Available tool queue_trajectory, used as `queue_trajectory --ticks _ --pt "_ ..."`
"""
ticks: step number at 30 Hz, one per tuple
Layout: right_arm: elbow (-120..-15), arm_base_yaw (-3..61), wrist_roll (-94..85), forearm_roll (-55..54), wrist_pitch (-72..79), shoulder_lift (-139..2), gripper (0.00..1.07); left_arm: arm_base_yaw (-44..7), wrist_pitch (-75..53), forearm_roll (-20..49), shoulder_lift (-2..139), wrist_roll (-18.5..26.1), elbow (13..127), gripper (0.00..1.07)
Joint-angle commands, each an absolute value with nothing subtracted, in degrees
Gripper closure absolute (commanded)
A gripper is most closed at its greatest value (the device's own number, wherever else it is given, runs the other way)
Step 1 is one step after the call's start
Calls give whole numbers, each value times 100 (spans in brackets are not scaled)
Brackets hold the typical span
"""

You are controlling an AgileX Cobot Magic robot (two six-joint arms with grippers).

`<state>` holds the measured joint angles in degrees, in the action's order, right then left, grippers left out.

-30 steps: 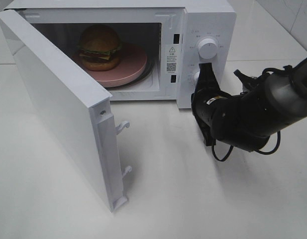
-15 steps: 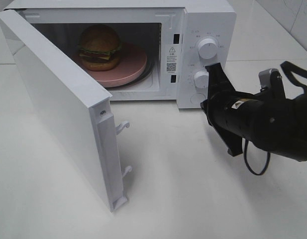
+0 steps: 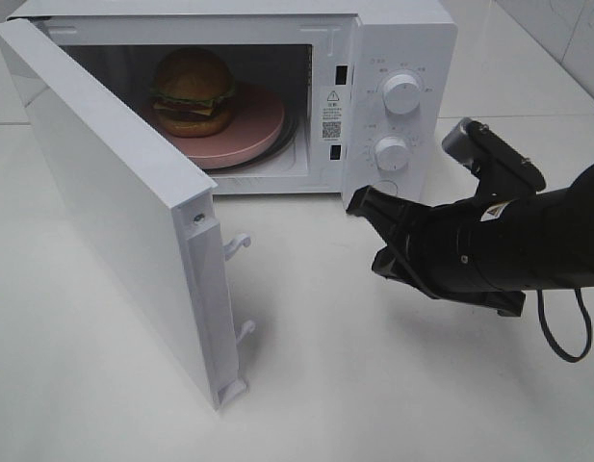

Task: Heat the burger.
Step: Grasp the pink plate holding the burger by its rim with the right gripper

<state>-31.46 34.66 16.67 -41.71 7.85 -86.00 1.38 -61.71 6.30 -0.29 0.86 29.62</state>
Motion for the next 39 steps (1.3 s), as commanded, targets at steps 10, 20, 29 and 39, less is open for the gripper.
queue_trajectory --ticks 10,20,29,39 --pt "-3151 3466 -928 -4097 -1289 -8319 107 143 -6131 630 -63 97 2956 6" --pt "-3690 3466 -2567 -2985 -3088 -8319 107 143 -6131 630 -63 97 2956 6" --pt "-4538 3466 -3736 -1702 -4939 -8319 107 143 -6131 630 -63 97 2956 6" --pt "-5363 3478 -5248 -785 -5724 -8319 107 143 -6131 630 -63 97 2956 6"
